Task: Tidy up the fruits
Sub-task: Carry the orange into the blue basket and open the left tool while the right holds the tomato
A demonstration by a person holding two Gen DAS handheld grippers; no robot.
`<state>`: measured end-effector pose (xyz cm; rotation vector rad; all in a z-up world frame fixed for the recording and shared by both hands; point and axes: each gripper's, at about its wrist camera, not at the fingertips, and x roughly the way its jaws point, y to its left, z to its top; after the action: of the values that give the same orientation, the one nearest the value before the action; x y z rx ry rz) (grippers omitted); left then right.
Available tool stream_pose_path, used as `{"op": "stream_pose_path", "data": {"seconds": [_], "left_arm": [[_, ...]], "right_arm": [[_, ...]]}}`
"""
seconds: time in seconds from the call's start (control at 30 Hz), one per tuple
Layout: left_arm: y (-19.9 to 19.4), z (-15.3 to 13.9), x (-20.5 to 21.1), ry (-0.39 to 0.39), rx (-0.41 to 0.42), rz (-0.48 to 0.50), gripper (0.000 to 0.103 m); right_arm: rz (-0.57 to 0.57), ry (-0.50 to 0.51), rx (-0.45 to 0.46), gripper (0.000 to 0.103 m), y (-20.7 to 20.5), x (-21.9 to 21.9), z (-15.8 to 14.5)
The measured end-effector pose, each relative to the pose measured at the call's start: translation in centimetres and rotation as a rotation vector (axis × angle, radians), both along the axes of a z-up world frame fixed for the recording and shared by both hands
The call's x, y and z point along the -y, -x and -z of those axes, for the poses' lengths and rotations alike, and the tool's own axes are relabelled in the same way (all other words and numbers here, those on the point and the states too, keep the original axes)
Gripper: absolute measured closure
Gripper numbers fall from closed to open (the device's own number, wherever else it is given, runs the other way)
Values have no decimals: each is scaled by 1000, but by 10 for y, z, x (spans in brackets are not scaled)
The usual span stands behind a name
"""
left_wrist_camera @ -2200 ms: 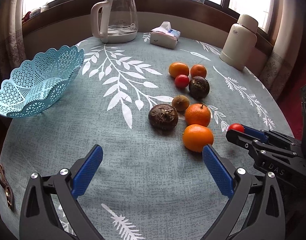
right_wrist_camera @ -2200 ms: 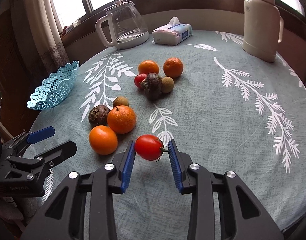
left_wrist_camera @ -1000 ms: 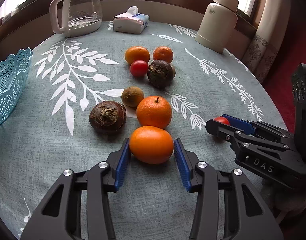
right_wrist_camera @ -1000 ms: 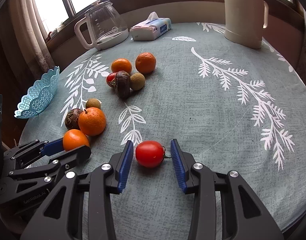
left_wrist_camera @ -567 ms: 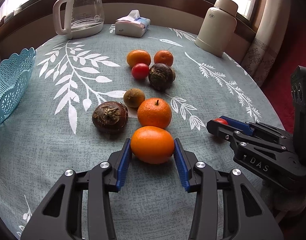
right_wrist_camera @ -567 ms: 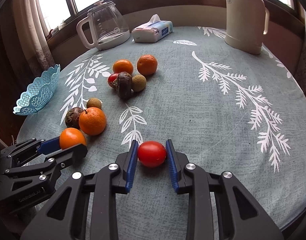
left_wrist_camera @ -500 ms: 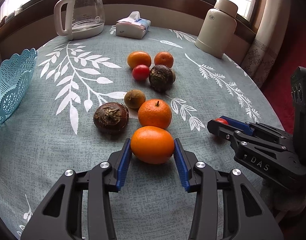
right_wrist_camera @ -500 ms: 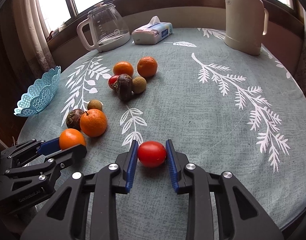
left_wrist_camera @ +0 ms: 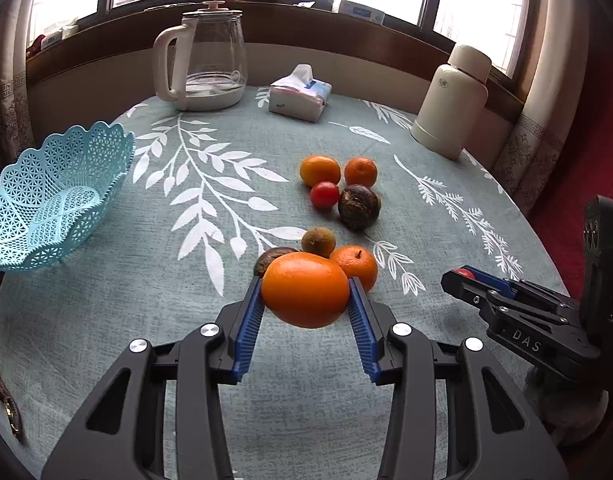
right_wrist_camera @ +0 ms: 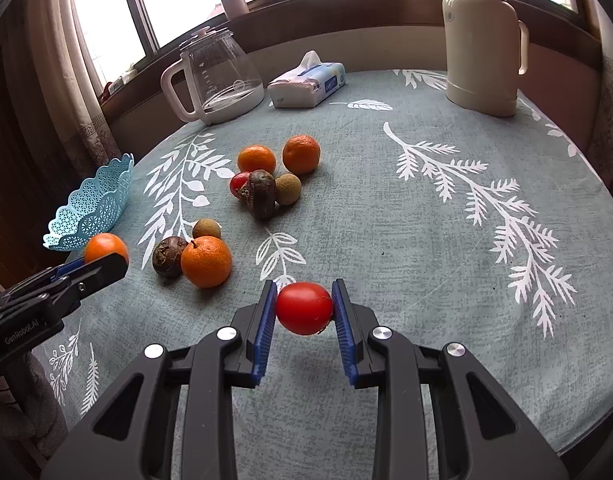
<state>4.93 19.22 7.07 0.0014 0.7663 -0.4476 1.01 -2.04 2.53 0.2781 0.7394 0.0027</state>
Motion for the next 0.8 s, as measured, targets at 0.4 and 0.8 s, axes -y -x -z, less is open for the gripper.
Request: {"op": "stream_pose_path", "data": {"seconds": [0.4, 0.8], "left_arm": [[-27, -27, -72, 0, 92, -191, 60], [-63, -22, -135, -12, 97, -356, 60]], "right_arm": [[-19, -29, 3, 74, 1, -15, -3], [-49, -12, -6, 74, -7, -36, -9]]}}
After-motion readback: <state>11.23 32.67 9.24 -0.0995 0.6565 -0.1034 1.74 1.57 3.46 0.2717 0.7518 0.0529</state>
